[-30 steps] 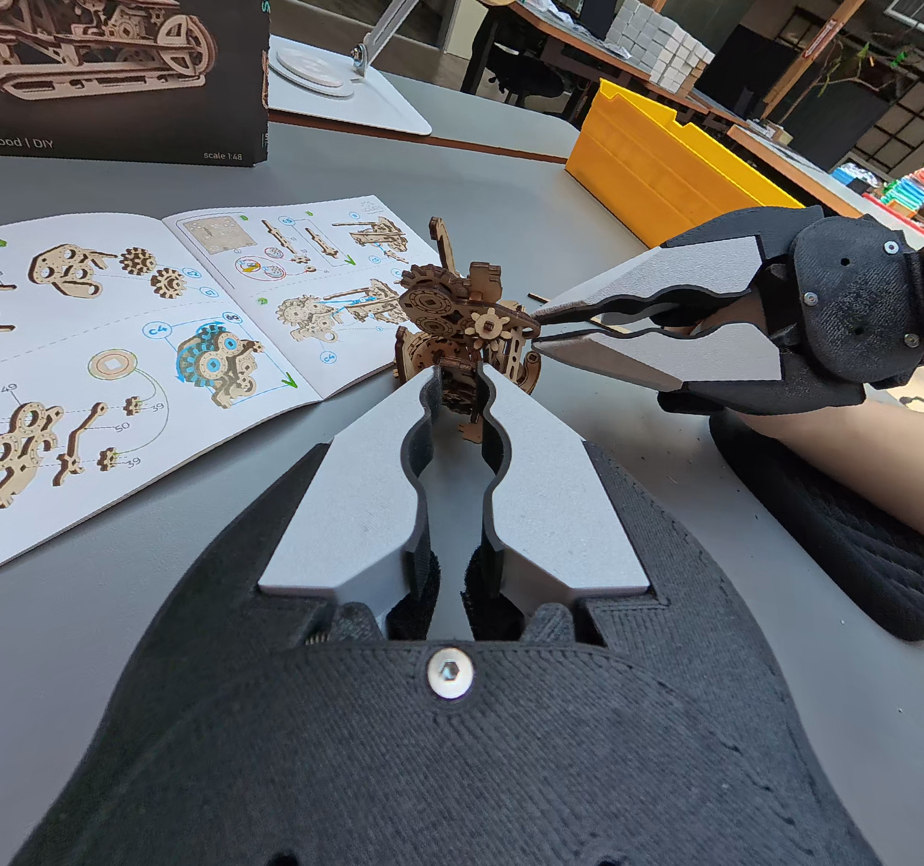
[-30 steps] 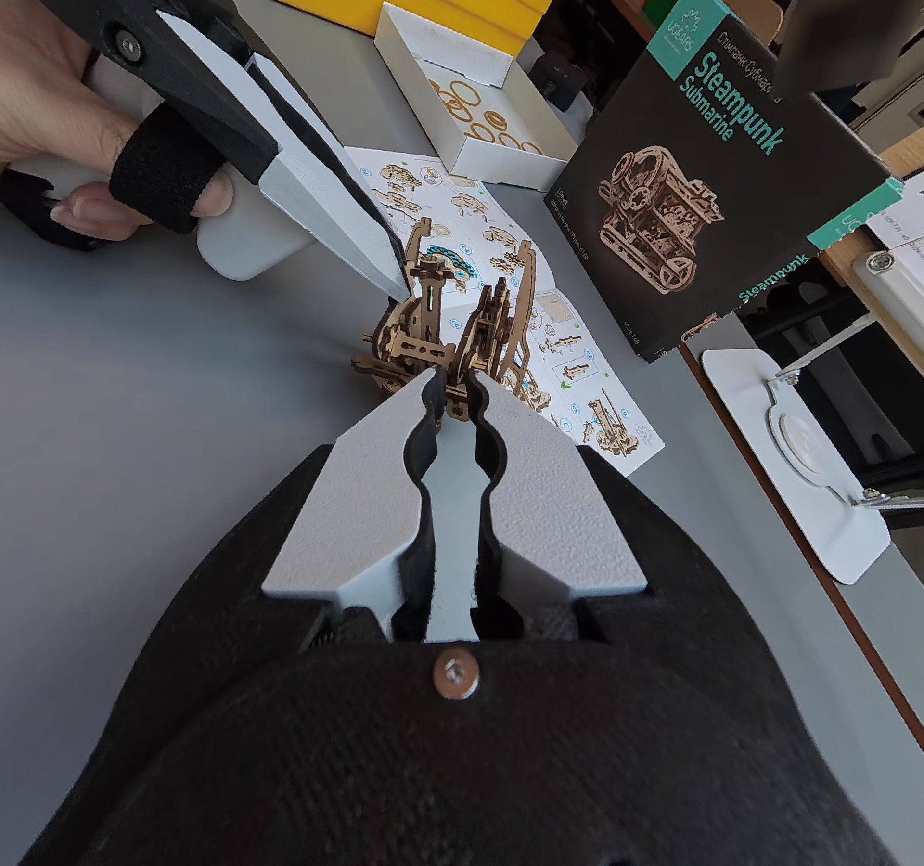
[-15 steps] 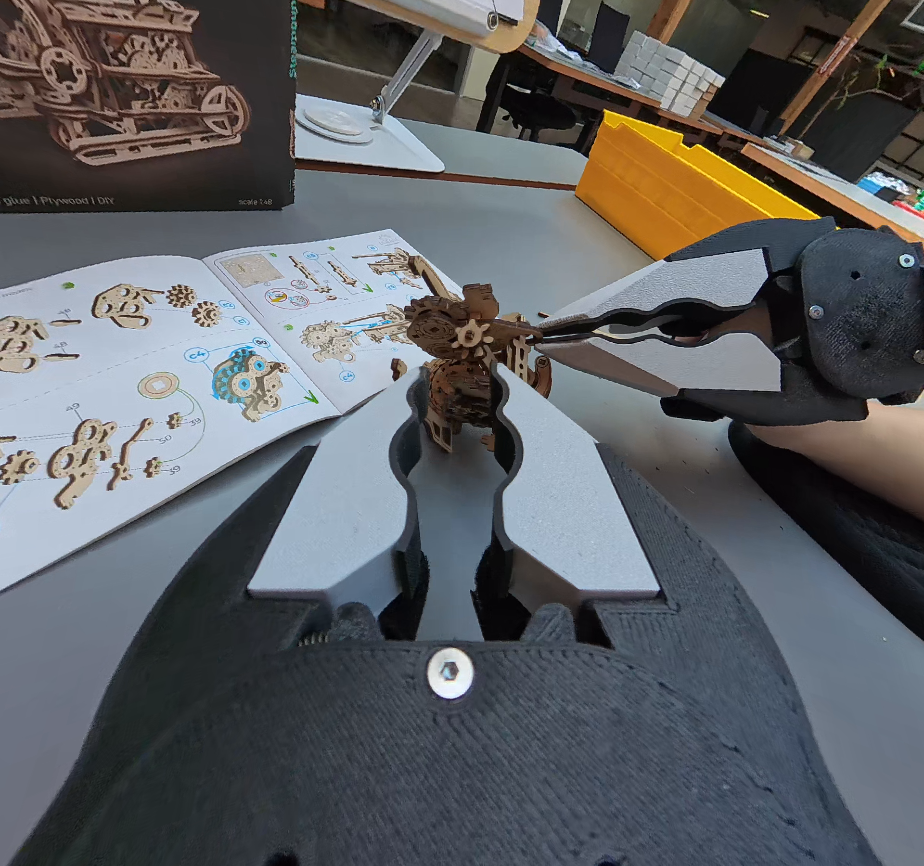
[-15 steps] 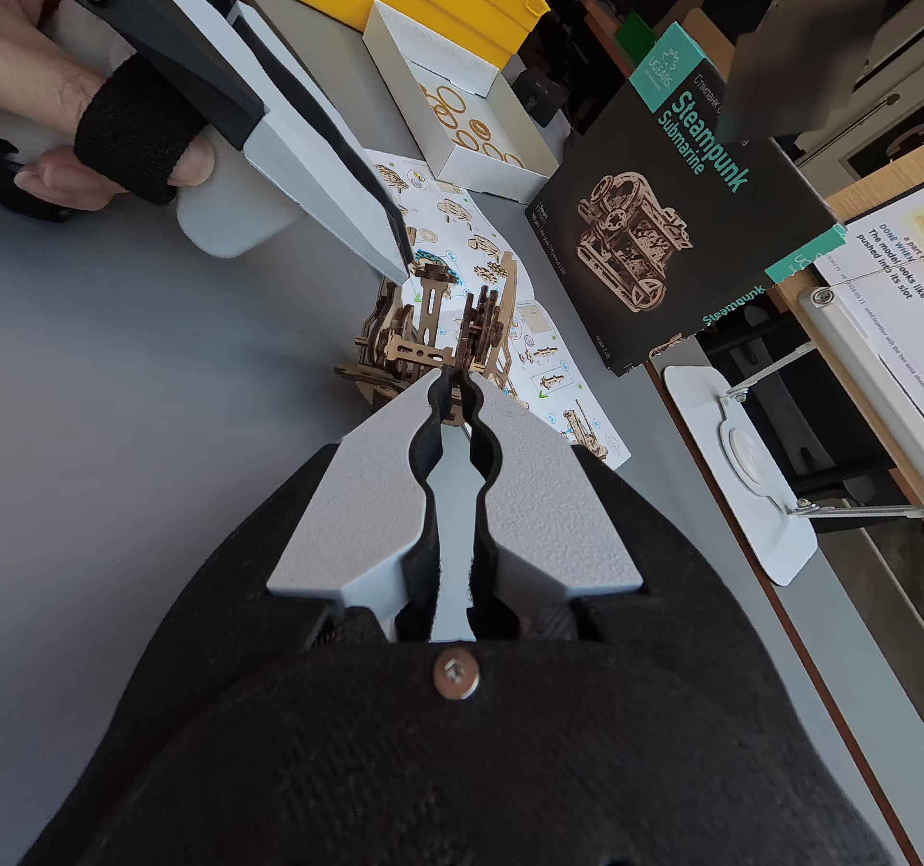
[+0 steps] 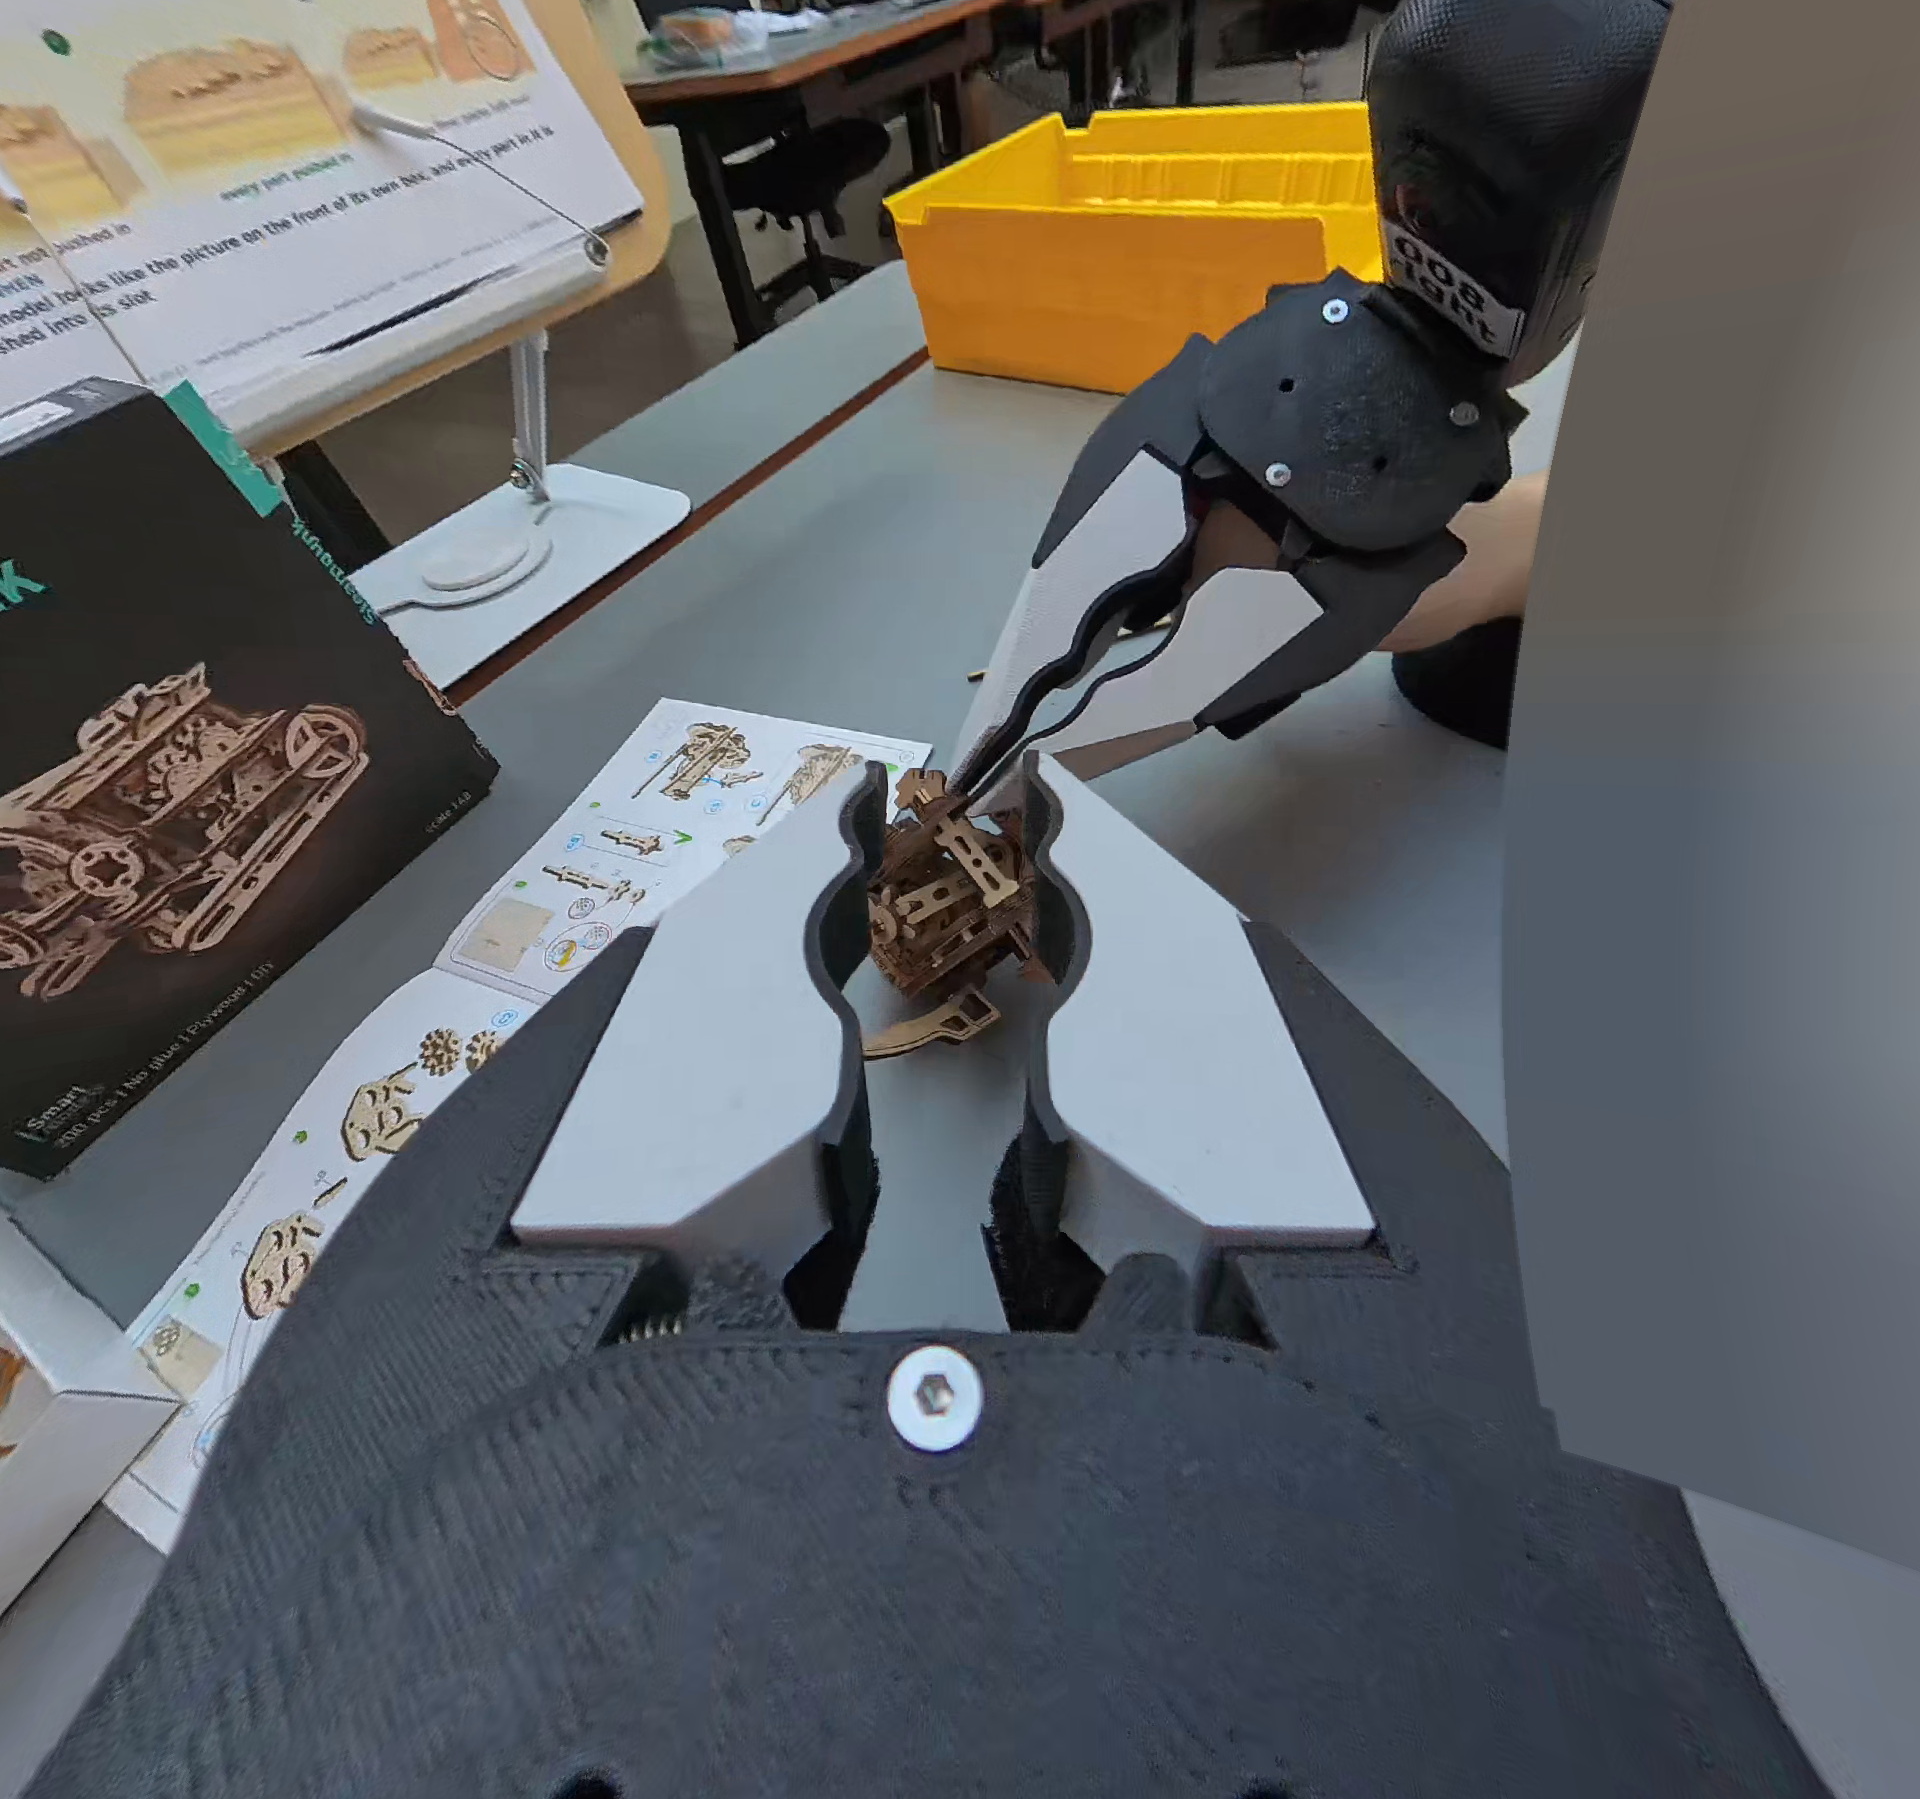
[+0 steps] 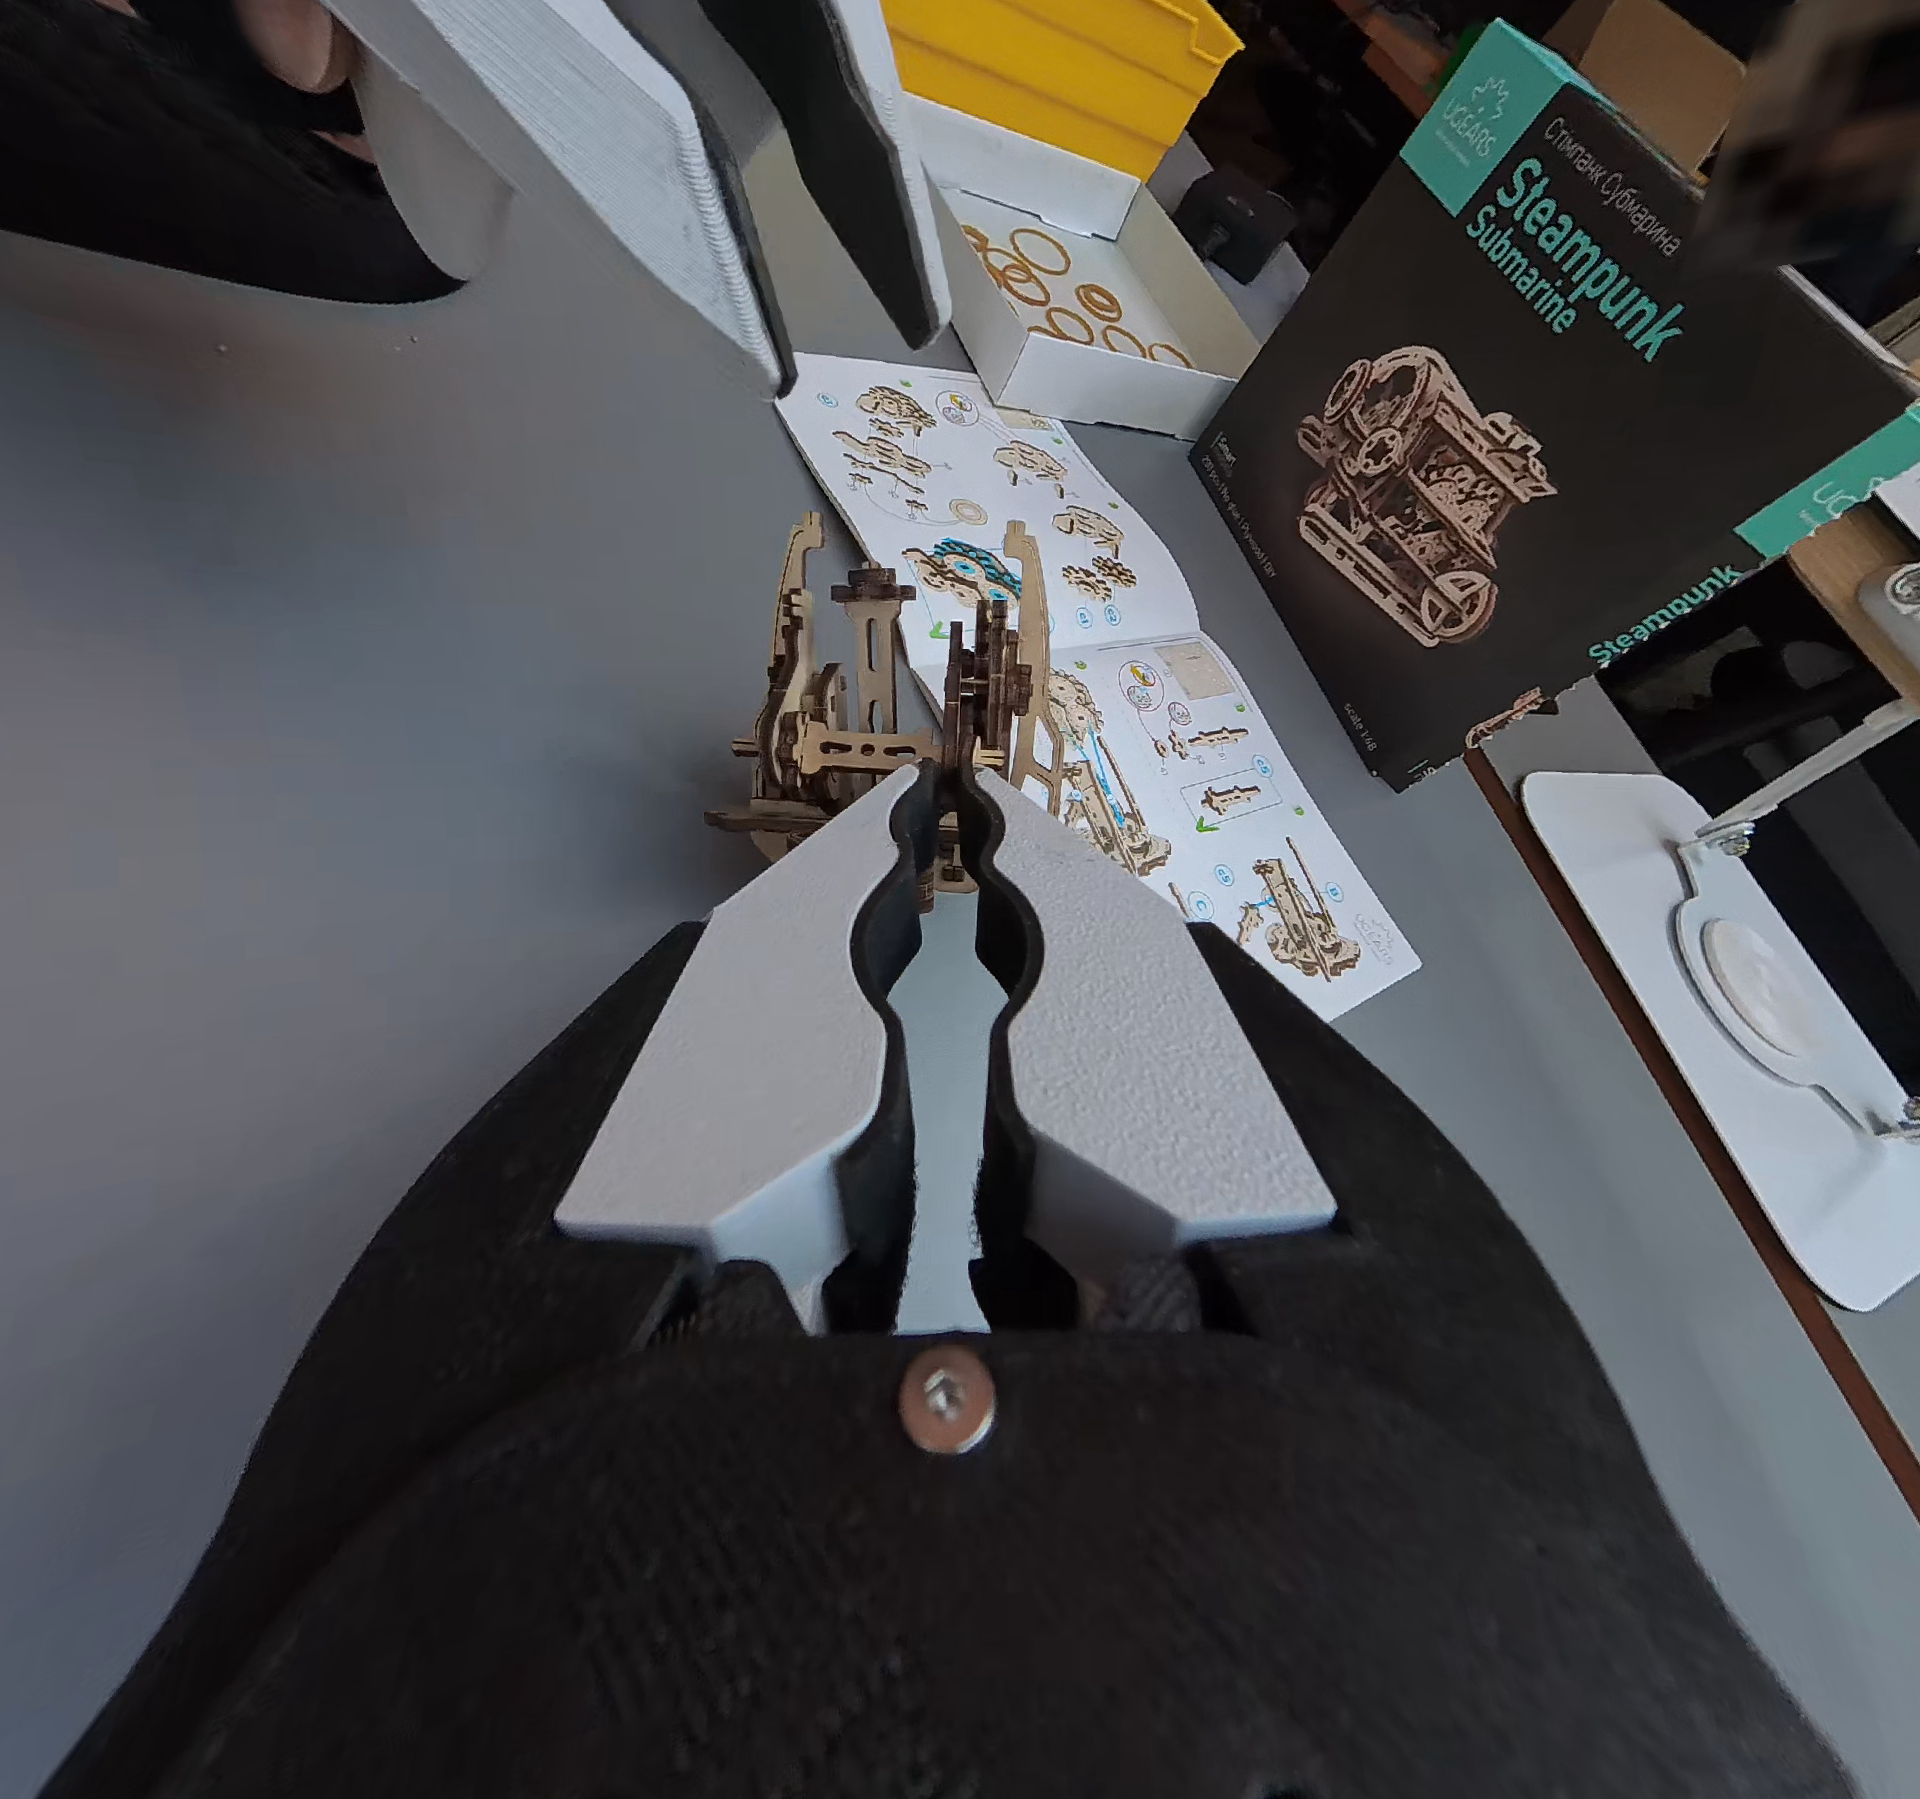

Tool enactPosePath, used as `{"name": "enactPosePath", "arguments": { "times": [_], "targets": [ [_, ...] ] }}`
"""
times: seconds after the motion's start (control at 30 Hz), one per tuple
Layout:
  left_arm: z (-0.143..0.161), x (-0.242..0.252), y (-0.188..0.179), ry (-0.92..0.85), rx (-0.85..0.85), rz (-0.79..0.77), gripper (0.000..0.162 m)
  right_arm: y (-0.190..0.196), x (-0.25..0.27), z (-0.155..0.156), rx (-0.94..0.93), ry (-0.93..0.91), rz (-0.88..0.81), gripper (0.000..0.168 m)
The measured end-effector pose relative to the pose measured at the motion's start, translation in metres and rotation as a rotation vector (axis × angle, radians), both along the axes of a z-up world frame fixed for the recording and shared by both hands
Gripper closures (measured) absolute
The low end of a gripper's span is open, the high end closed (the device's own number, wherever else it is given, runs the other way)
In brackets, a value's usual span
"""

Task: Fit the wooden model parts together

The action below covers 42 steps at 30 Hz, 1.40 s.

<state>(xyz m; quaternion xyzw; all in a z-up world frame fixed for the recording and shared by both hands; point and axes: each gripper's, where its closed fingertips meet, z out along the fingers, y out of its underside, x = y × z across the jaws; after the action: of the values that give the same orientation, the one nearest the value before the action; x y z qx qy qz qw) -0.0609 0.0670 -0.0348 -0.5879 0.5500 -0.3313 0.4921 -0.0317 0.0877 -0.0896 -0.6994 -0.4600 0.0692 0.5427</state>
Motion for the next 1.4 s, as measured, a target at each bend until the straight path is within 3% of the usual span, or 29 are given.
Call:
{"name": "enactPosePath", "arguments": {
  "times": [0.13,0.33,0.6,1.07,1.17,1.4],
  "targets": [
    [-0.012,0.007,0.006,0.162,0.076,-0.083,0.143,-0.004,0.001,-0.002,-0.062,0.039,0.045,0.167],
    [-0.027,0.021,0.006,0.272,-0.066,-0.301,0.144,-0.01,0.001,-0.005,-0.182,0.136,0.132,0.167],
    [-0.047,0.031,0.007,0.436,-0.005,-0.418,0.145,-0.011,-0.001,-0.005,-0.126,0.105,0.154,0.167],
    [-0.06,0.021,0.005,0.406,0.078,-0.41,0.157,-0.012,-0.012,-0.003,-0.015,0.027,0.169,0.164],
    [-0.059,0.019,0.006,0.397,0.116,-0.388,0.158,-0.011,-0.008,-0.002,-0.122,0.123,0.112,0.149],
    [-0.056,0.013,0.01,0.343,0.208,-0.309,0.161,-0.019,-0.01,0.002,-0.457,0.428,0.06,0.149]
  ]
}}
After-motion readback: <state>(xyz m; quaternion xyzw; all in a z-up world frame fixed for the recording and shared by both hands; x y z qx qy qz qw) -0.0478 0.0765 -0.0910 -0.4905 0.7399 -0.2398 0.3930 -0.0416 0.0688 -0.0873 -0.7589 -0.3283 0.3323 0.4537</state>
